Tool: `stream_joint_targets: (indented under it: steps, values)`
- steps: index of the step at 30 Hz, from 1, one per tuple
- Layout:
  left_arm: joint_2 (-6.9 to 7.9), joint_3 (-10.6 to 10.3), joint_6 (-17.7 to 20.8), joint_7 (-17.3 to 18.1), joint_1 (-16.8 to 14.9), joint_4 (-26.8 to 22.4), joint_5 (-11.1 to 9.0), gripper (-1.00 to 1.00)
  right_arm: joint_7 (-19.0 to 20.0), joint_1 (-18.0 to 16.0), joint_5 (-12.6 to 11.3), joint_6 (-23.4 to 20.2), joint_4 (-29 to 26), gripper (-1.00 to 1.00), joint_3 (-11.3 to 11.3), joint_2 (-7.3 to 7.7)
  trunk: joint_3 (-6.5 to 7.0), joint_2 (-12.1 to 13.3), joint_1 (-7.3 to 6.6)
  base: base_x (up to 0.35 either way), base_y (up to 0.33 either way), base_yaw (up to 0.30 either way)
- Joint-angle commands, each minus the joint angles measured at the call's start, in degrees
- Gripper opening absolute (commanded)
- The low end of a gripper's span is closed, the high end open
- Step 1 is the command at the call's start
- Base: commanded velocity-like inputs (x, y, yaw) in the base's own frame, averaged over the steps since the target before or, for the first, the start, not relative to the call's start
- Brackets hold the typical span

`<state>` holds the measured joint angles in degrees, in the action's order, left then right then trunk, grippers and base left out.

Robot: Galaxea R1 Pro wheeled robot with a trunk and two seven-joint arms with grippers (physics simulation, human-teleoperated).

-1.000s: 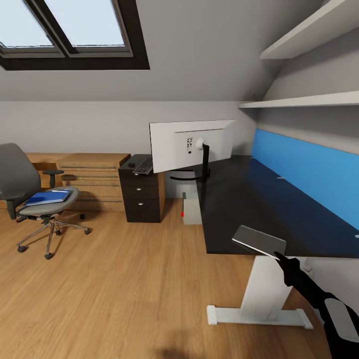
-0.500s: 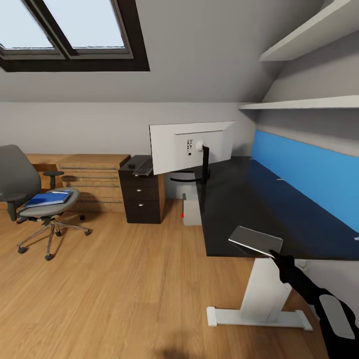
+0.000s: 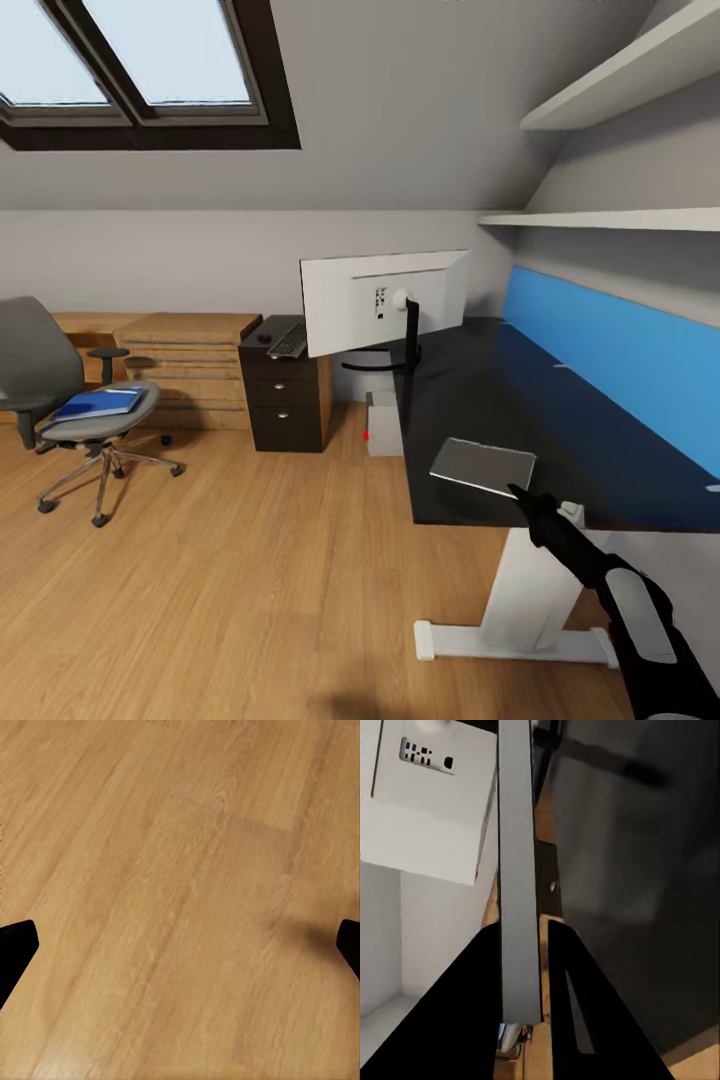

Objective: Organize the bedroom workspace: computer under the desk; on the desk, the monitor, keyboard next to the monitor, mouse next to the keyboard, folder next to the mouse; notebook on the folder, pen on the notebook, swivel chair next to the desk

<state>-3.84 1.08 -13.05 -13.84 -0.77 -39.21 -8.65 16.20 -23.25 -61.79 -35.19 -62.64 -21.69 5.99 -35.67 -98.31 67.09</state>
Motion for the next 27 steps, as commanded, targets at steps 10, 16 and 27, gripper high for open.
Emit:
stream_joint_targets:
  steps: [10,16,27]
  values:
    - [0.0,0.1,-0.2,0.0,0.0,0.0,-0.4,1.0,0.7,0.0,-0.4,-0.8,-5.3,-1.0,5.3,-2.56,0.49,1.2,-0.67,0.0,0.0,0.001]
    - [0.05,0.1,-0.2,0.0,0.0,0.0,-0.3,1.0,0.5,0.1,-0.3,-0.9,-5.4,-1.0,5.4,-6.49,0.68,1.2,-0.67,0.0,0.0,0.076]
    - [0.0,0.1,-0.2,0.0,0.0,0.0,-0.3,1.0,0.4,0.1,-0.1,-0.9,-5.3,-1.0,7.1,-9.43,1.23,1.2,-0.67,0.0,0.221,0.082]
